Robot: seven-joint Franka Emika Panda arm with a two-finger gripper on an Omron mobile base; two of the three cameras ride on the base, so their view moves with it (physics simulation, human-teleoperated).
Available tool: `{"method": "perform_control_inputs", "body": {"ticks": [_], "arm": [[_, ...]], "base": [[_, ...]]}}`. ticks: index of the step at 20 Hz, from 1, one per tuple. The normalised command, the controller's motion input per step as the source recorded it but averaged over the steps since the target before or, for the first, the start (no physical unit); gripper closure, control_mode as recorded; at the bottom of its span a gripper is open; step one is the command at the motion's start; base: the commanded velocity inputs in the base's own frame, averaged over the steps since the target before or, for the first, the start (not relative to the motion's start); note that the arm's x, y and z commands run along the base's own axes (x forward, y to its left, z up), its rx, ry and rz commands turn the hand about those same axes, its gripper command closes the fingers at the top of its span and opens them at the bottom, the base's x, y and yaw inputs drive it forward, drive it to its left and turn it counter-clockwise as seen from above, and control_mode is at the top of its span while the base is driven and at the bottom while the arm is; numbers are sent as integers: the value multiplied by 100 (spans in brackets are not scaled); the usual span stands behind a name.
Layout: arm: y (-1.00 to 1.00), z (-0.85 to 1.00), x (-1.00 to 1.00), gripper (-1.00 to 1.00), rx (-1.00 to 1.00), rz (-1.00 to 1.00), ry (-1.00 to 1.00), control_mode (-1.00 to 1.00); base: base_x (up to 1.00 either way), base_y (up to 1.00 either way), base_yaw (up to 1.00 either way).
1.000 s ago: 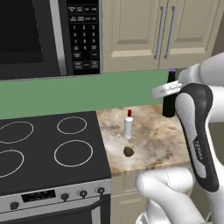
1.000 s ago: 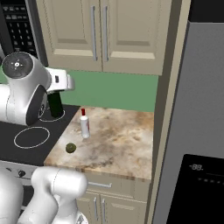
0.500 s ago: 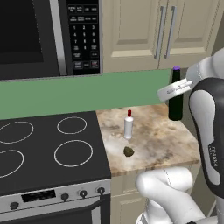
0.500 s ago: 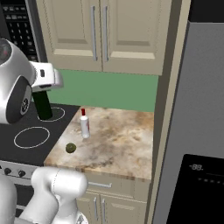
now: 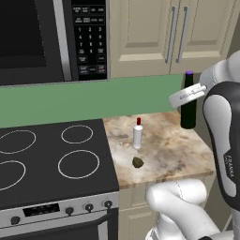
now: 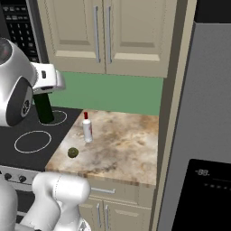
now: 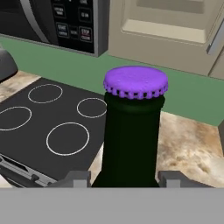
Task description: Place the beer and liquor on the top shelf of the fridge to keep them out of children's reach, and place the kiwi on lower shelves for easy access.
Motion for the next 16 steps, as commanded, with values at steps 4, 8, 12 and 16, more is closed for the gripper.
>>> {"method": "perform_control_inputs", "body": {"ticks": [4,8,12,16], "arm": [[0,0,-4,100,-1,0,0,100],[0,0,0,100,0,0,0,100],[0,0,0,100,0,0,0,100],[0,0,0,100,0,0,0,100]], "base": [[-7,0,0],[-59,0,-6],[-62,0,-27],[-57,0,-50]]}}
